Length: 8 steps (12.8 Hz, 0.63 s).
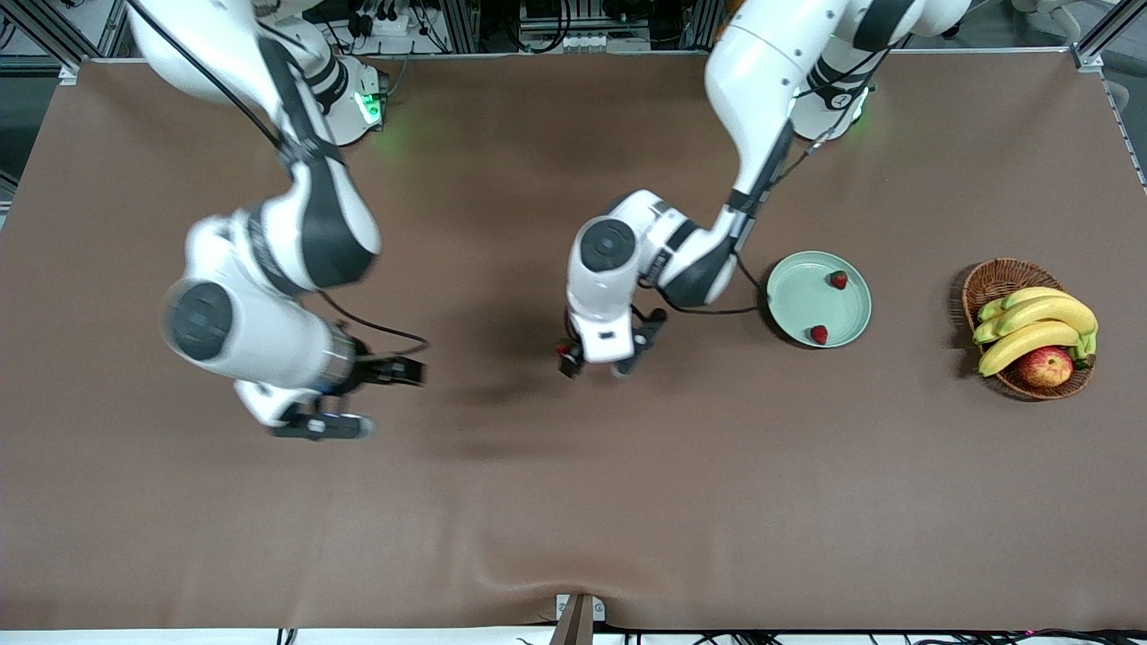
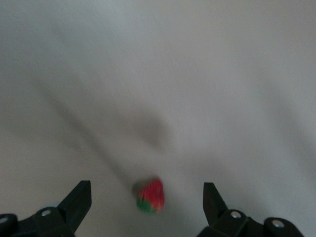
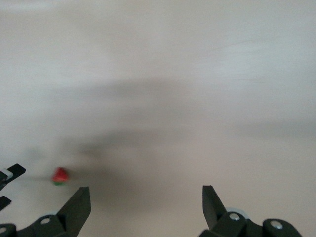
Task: Collect all strawberries into plate
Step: 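Set the last strawberry mid-table with the right gripper while the left gripper approaches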
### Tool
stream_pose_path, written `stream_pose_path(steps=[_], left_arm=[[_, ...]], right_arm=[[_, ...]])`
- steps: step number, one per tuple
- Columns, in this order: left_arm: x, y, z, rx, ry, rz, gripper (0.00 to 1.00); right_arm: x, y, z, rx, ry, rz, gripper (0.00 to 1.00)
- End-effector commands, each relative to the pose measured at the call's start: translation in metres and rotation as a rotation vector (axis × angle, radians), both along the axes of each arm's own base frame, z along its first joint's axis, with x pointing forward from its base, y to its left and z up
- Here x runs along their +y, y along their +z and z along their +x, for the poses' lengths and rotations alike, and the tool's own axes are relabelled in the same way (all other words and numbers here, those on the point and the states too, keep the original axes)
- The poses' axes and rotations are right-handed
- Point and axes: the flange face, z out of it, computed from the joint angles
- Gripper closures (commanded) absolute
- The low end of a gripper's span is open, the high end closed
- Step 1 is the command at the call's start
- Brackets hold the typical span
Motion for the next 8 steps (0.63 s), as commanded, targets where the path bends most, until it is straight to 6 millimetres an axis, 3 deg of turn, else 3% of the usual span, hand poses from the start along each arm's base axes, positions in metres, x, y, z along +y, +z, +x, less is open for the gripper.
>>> stream_pose_path(steps=[1, 4, 6, 7, 8], left_arm=[[-0.02, -0.02, -0.007, -0.061, -0.2, -0.004, 0.0], [-0.02, -0.037, -0.01, -0.082, -0.38, 0.041, 0.01], [-0.019, -0.05, -0.008, -0.118, -0.446, 0.07, 0.1], [-0.021, -0.052, -0.009, -0.127, -0.442, 0.061, 0.34], [-0.021, -0.053, -0.01, -0.126, -0.441, 0.062, 0.75]], right_arm=[[-0.048, 0.069, -0.027, 0.006, -0.022, -0.044, 0.0], [-0.123, 0.137, -0.058, 0.038, -0.1, -0.016, 0.0], [-0.164, 0.169, -0.08, 0.043, -0.073, -0.017, 0.0], [-0.181, 0.186, -0.09, 0.025, -0.046, -0.009, 0.0], [-0.2, 0.194, -0.097, 0.027, -0.035, 0.001, 0.0]])
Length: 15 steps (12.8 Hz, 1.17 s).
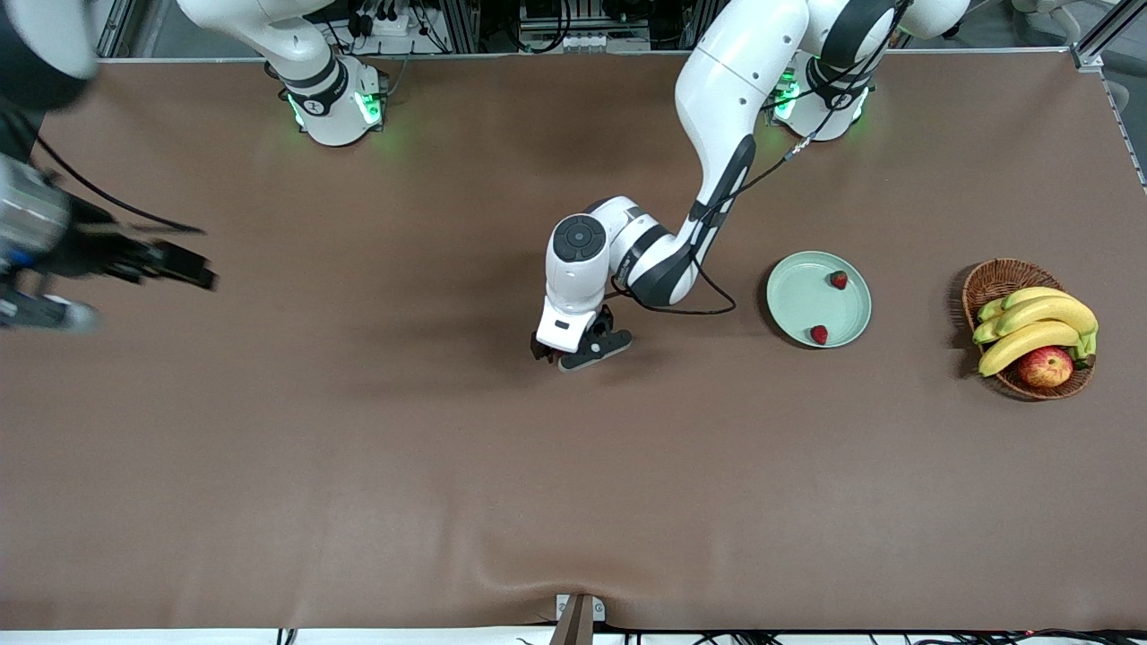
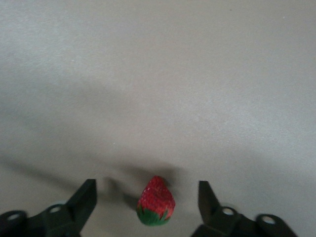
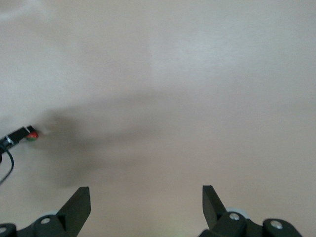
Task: Collect all strawberries into plate
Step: 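Grasp the last strawberry with the left gripper while the right gripper retracts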
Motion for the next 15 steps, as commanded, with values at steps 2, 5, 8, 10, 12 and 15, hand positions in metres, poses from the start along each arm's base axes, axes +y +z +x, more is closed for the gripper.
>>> stream_pose_path(steps=[2, 5, 8, 10, 12, 15], left_arm=[[-0.007, -0.002, 0.002, -0.029, -0.027, 0.0, 1.0], [-0.009, 0.005, 0.0, -0.027, -0.006, -0.012, 1.0], [0.015, 0.022, 0.015, 0.021, 0.103, 0.035, 1.0], [0.065, 0.051, 0.047, 0.089, 0.195, 0.108, 1.0], [0.128, 0.085, 0.067, 0.162, 0.273, 0.168, 1.0], [0.241, 0.123, 0.057, 0.222, 0.326, 0.186, 1.0]], right_arm=[[-0.046, 0.03, -0.033, -0.012, 0.061, 0.018, 0.0], [-0.062, 0.049, -0.045, -0.041, 0.172, -0.092, 0.0], [-0.068, 0.055, -0.051, -0.038, 0.175, -0.132, 0.0], [-0.07, 0.055, -0.053, -0.025, 0.191, -0.133, 0.0], [-0.071, 0.054, -0.053, -0.032, 0.191, -0.092, 0.0], [-0.071, 0.05, -0.062, 0.019, 0.175, 0.017, 0.0]])
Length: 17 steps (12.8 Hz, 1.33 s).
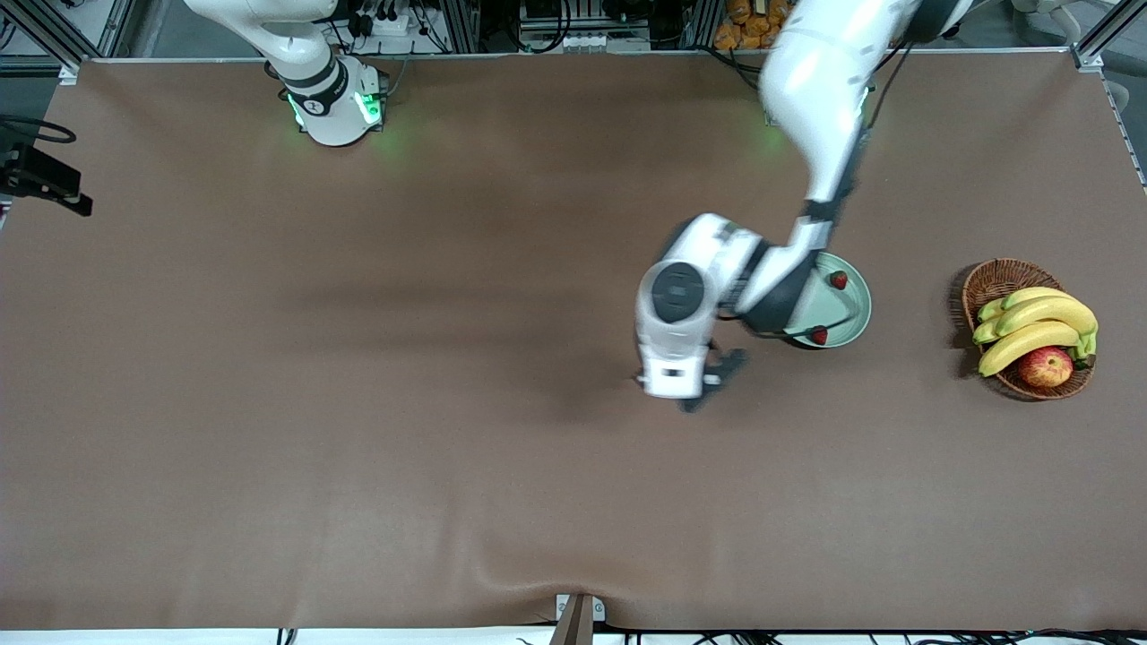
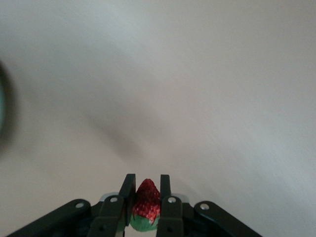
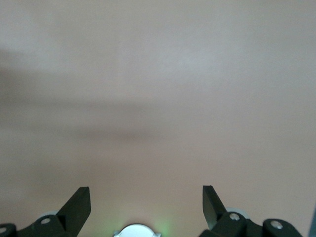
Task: Collect all strawberries into plate
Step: 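Carry the strawberry onto the plate and open the left gripper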
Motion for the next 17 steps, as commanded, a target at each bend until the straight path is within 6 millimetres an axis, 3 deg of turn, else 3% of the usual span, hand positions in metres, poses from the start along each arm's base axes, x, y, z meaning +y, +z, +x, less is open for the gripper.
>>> stream_pose_path(steps=[1, 3, 5, 6, 8, 9, 10, 11, 13, 17], left_arm=[[0.094, 0.017, -0.05, 0.094, -0.004, 0.029, 1.0], [0.165, 0.01, -0.061, 0.154, 0.003, 0.032, 1.0], [0.22, -0.014, -0.07, 0.229, -0.007, 0.028, 1.0], [0.235, -0.026, -0.078, 0.257, -0.019, 0.031, 1.0], [0.241, -0.053, -0.098, 0.293, -0.051, 0.038, 1.0], [0.243, -0.064, -0.105, 0.291, -0.068, 0.049, 0.86], [0.243, -0.071, -0.105, 0.282, -0.074, 0.05, 0.28], [0.241, -0.073, -0.103, 0.278, -0.083, 0.049, 0.0], [0.246, -0.049, -0.092, 0.237, -0.142, 0.032, 0.0], [0.281, 0.058, -0.051, 0.049, -0.249, -0.013, 0.0]], right_arm=[[-0.004, 0.002, -0.014, 0.03, -0.004, 0.074, 0.0], [-0.005, 0.001, -0.014, 0.033, -0.005, 0.075, 0.0], [-0.005, 0.001, -0.014, 0.032, -0.002, 0.075, 0.0], [-0.006, 0.0, -0.014, 0.035, 0.002, 0.078, 0.0], [-0.006, -0.001, -0.013, 0.032, 0.003, 0.075, 0.0], [-0.006, 0.0, -0.013, 0.03, 0.001, 0.071, 0.0], [-0.005, 0.0, -0.012, 0.028, 0.002, 0.069, 0.0], [-0.006, 0.0, -0.012, 0.028, 0.001, 0.069, 0.0], [-0.005, 0.0, -0.011, 0.021, -0.001, 0.067, 0.0], [-0.008, 0.005, -0.008, -0.01, -0.003, -0.015, 0.0]])
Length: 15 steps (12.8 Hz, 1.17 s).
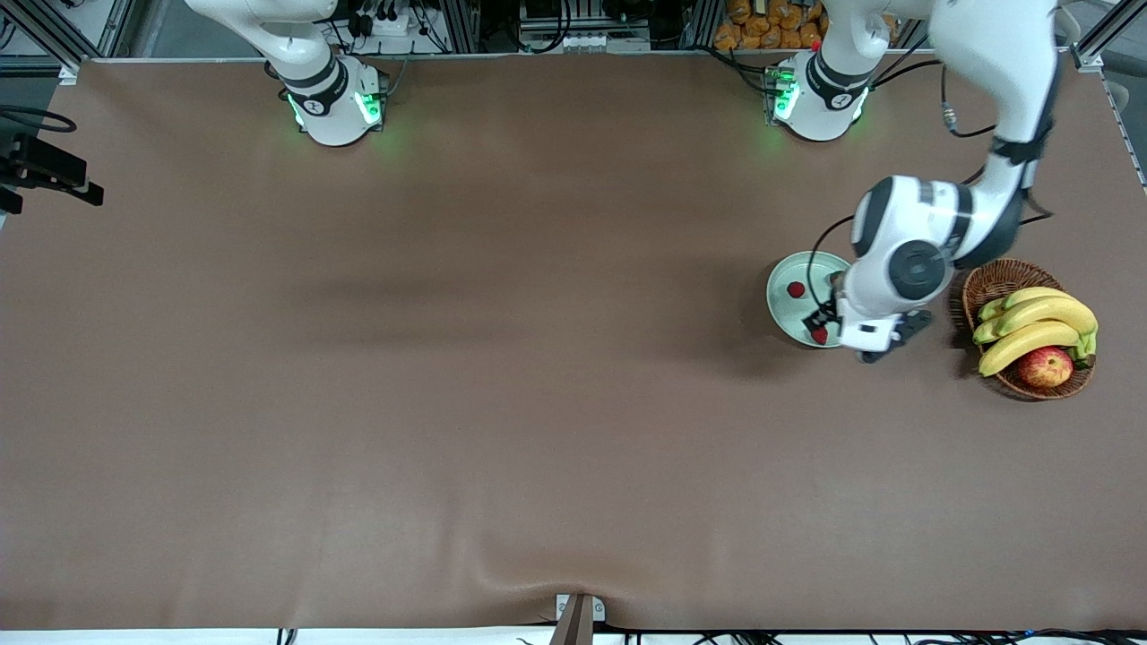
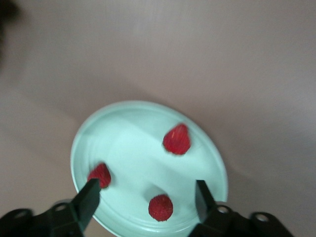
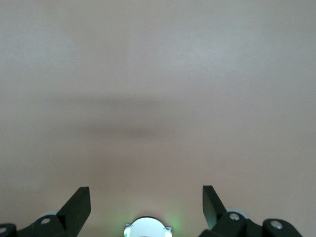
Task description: Collect all strawberries into plate
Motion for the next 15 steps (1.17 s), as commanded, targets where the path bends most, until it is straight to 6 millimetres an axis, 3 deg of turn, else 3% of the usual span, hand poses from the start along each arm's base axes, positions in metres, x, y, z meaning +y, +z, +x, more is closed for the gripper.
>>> stream_pose_path(steps=[1, 4, 9, 10, 12, 15], left_arm=[[0.019, 0.09, 0.016, -0.139, -0.079, -0.018, 0.0], [0.02, 0.168, 0.018, -0.203, -0.153, -0.032, 0.0], [0.018, 0.295, -0.012, -0.199, -0.405, -0.054, 0.0], [0.009, 0.326, -0.014, -0.185, -0.456, -0.058, 0.0], [-0.011, 0.347, -0.022, -0.16, -0.57, -0.064, 0.0], [-0.027, 0.355, -0.033, -0.116, -0.685, -0.084, 0.0]], right_arm=[[-0.002, 0.005, -0.007, -0.014, 0.004, -0.035, 0.0], [0.0, 0.007, -0.006, -0.021, -0.007, -0.031, 0.0], [0.001, 0.007, -0.006, -0.022, -0.095, -0.034, 0.0], [0.001, 0.007, -0.006, -0.024, -0.095, -0.033, 0.0], [0.001, 0.007, -0.005, -0.024, -0.096, -0.031, 0.0], [0.001, 0.006, -0.005, -0.021, -0.097, -0.028, 0.0]])
